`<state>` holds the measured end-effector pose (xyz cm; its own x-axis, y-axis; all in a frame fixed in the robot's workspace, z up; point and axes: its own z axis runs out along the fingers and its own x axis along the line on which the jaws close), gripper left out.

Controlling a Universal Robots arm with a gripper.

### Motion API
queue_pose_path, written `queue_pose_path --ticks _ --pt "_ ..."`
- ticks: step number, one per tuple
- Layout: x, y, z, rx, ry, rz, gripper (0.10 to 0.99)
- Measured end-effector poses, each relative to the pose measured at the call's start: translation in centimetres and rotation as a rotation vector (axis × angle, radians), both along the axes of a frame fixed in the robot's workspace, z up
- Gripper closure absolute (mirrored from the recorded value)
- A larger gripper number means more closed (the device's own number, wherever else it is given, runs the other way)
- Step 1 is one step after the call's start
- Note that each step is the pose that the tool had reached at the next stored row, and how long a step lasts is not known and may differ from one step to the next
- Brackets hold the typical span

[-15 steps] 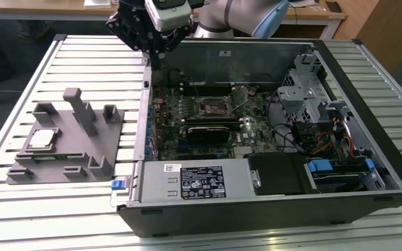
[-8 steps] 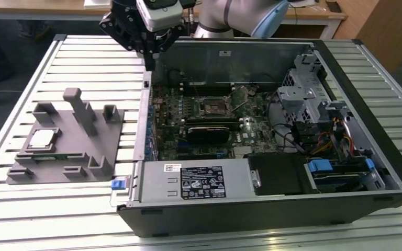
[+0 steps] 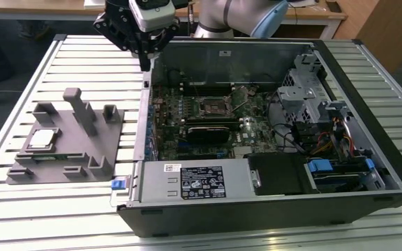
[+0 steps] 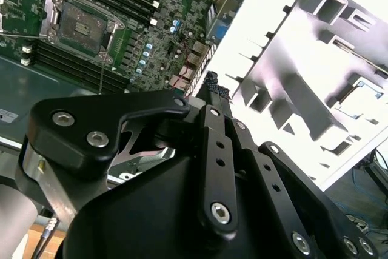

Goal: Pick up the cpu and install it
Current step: 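Reach for the cpu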

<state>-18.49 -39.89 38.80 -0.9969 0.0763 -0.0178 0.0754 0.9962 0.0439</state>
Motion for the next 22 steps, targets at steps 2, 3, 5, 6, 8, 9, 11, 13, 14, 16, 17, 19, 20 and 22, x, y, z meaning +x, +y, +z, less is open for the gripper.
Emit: queue_pose_path --ticks 2,3,5,6,8,9,11,13,14,16,17,19,20,22 --pt "-0.2 0.0 -0.01 0.0 0.0001 0.0 0.98" --pt "-0.3 0.0 -0.02 0.0 0.0 0.0 0.98" --pt "-0.5 0.0 -0.03 0.0 0.0 0.0 0.98" --pt "-0.6 0.0 -0.03 0.0 0.0 0.0 0.98" --pt "-0.79 0.0 -0.04 0.0 0.0 0.0 0.98" --pt "-0.9 0.0 -0.05 0.0 0.0 0.0 0.98" --pt "-1.09 0.01 -0.06 0.0 0.0 0.0 0.98" --pt "-1.28 0.01 -0.07 0.0 0.0 0.0 0.98" --pt "-1.38 0.01 -0.07 0.0 0.0 0.0 0.98" --pt "-1.57 0.01 -0.08 0.0 0.0 0.0 0.98" --pt "-1.68 0.01 -0.08 0.0 0.0001 0.0 0.98" --pt "-1.88 0.01 -0.09 0.0 0.0 0.0 0.98" --pt "-1.97 0.01 -0.1 0.0 0.0 0.0 0.98" --pt "-2.16 0.01 -0.11 0.0 0.0 0.0 0.98"
